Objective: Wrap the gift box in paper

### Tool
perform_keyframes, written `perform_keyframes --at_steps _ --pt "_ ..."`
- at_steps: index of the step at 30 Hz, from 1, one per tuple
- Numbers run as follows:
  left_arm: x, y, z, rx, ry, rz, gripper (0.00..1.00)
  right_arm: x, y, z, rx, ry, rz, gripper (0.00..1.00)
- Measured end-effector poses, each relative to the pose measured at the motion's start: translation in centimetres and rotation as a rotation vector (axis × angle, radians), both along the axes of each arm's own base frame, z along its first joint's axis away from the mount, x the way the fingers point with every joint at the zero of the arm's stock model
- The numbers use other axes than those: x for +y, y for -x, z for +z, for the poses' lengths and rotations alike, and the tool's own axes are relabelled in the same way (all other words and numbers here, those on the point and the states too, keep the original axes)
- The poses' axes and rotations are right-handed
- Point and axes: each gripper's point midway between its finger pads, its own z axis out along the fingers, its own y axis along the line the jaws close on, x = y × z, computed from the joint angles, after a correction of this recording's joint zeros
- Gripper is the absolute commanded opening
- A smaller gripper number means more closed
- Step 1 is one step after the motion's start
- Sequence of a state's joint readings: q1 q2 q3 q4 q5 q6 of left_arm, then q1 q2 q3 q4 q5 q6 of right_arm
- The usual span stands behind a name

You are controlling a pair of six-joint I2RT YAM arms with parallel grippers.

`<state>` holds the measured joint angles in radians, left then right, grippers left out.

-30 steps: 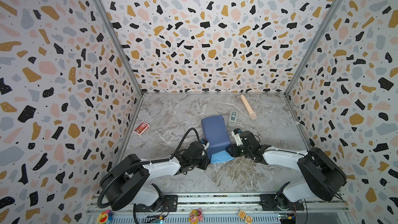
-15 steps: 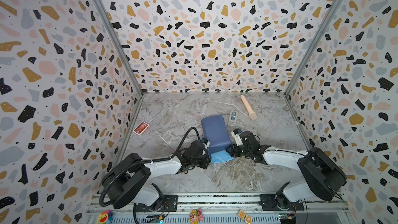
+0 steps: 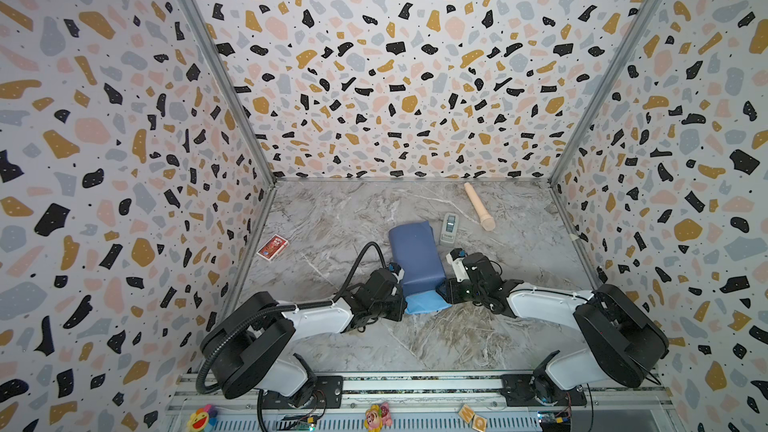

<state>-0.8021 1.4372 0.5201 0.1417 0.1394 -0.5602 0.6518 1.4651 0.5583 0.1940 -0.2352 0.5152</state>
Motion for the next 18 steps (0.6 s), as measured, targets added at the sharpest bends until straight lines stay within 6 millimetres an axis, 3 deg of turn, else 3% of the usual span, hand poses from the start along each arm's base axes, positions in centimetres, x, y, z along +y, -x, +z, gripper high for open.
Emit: perform_keyframes --at_steps 9,18 --pt "0.8 -0.5 0.0 0.011 -0.012 0.102 0.12 0.0 0.3 0.3 0.004 -0.019 -0.002 0.44" --pt "1.1 -0.6 0.3 0.02 -0.046 0.199 0.13 0.5 1.1 1.0 0.02 -0.079 0.006 0.43"
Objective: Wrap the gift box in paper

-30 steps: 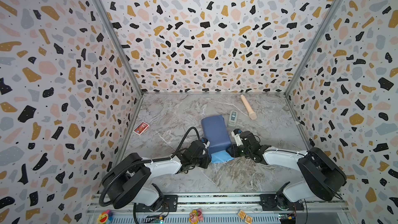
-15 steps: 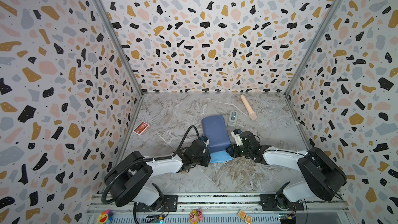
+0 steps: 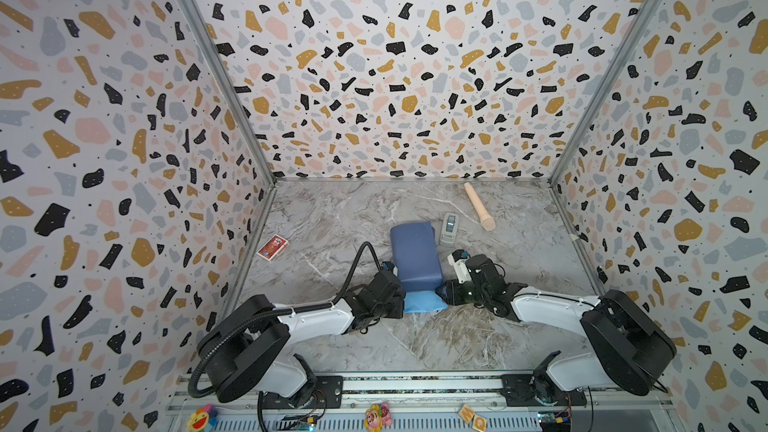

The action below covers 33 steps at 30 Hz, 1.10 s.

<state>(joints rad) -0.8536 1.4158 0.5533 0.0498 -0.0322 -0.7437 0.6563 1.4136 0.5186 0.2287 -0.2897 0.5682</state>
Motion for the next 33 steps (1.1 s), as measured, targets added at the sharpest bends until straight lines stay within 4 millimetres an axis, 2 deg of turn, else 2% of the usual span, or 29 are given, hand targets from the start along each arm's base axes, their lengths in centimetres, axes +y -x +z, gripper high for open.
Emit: perform_keyframes --at_steps 10,23,27,33 --pt "1.7 -0.3 -1.0 -0.017 -0.113 0.083 0.15 0.3 0.5 0.9 -0.013 -0.033 0.012 0.45" --pt "3.3 -1.1 -1.5 -0.062 -0.245 0.119 0.33 -0.1 0.8 0.5 0.002 -0.027 0.017 0.45" --pt "3.3 -1.1 -1.5 -0.067 -0.254 0.105 0.35 -0.4 0.7 0.5 0.002 -0.024 0.013 0.45" --pt "1.8 0.1 -1.2 -0.035 -0.15 0.039 0.39 -0.6 0.7 0.6 0.003 -0.021 0.009 0.46"
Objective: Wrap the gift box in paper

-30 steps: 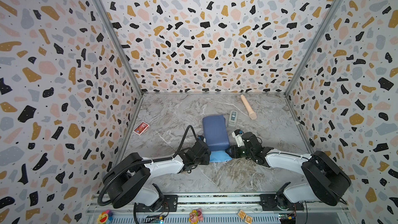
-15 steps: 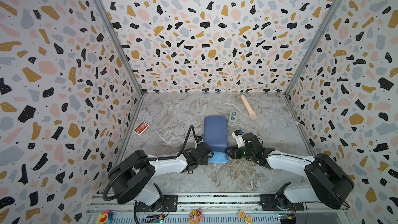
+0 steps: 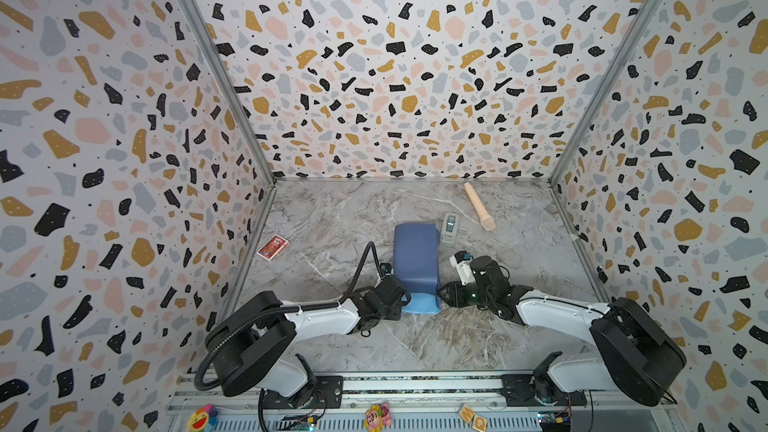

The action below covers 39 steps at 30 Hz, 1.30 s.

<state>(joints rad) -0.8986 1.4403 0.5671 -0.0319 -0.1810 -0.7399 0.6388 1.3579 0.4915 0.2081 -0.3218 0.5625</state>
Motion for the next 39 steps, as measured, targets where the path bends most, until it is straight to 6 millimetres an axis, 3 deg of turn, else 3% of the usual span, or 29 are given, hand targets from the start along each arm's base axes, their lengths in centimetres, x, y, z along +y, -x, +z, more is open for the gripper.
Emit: perform_keyframes --at_steps 12,27,34,39 --pt "-2.5 1.9 1.0 0.065 0.148 -0.105 0.35 0.0 0.1 -0.1 0.002 0.001 0.0 0.46" --pt "-3.0 3.1 0.7 0.111 0.189 -0.141 0.19 -0.1 0.2 -0.3 0.009 0.003 0.002 0.46" --pt "-2.4 3.0 -0.1 0.115 0.153 -0.124 0.08 -0.1 0.2 -0.6 0.016 0.008 0.002 0.46" --pt "-1.7 2.5 -0.2 0.105 0.122 -0.082 0.05 -0.1 0.2 -0.6 0.016 0.008 0.002 0.46"
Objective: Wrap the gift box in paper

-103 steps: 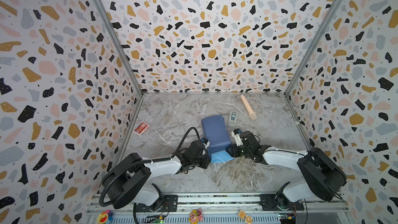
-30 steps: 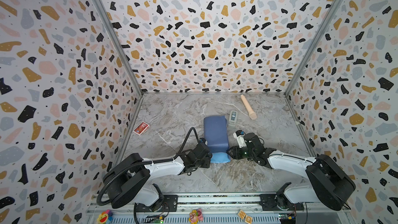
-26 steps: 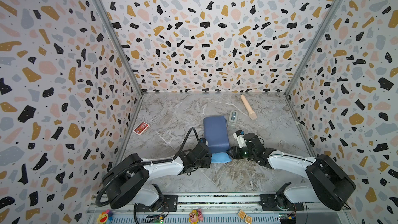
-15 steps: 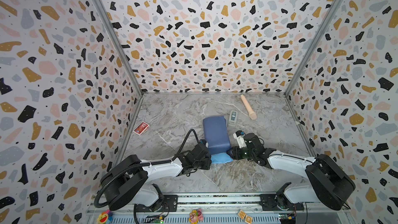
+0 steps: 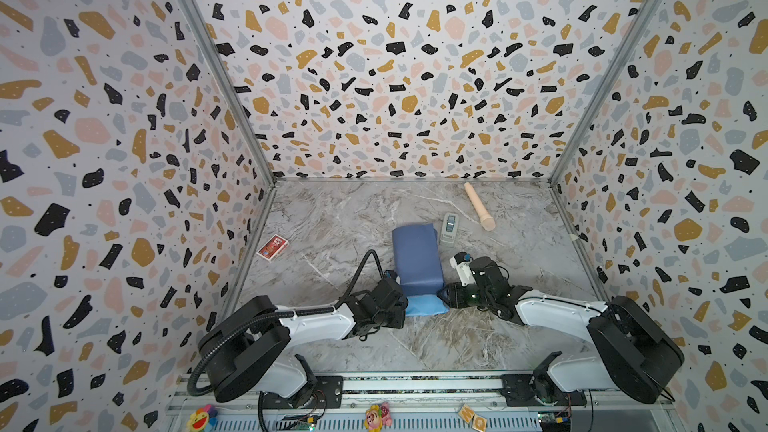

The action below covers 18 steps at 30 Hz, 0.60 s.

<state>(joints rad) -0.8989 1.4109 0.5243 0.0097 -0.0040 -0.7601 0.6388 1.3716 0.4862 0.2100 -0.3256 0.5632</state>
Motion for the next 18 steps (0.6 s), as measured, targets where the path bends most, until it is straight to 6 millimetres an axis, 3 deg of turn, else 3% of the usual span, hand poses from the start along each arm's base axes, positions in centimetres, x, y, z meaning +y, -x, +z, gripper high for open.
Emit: perform_keyframes --at_steps 10,18 --pt "0.0 -0.8 -0.1 0.001 -0.007 0.07 0.09 0.0 0.0 0.0 0.0 0.0 0.0 0.46" --pt "-0.5 -1.0 0.4 -0.006 0.014 0.067 0.33 -0.2 0.2 0.0 0.0 0.001 0.0 0.47"
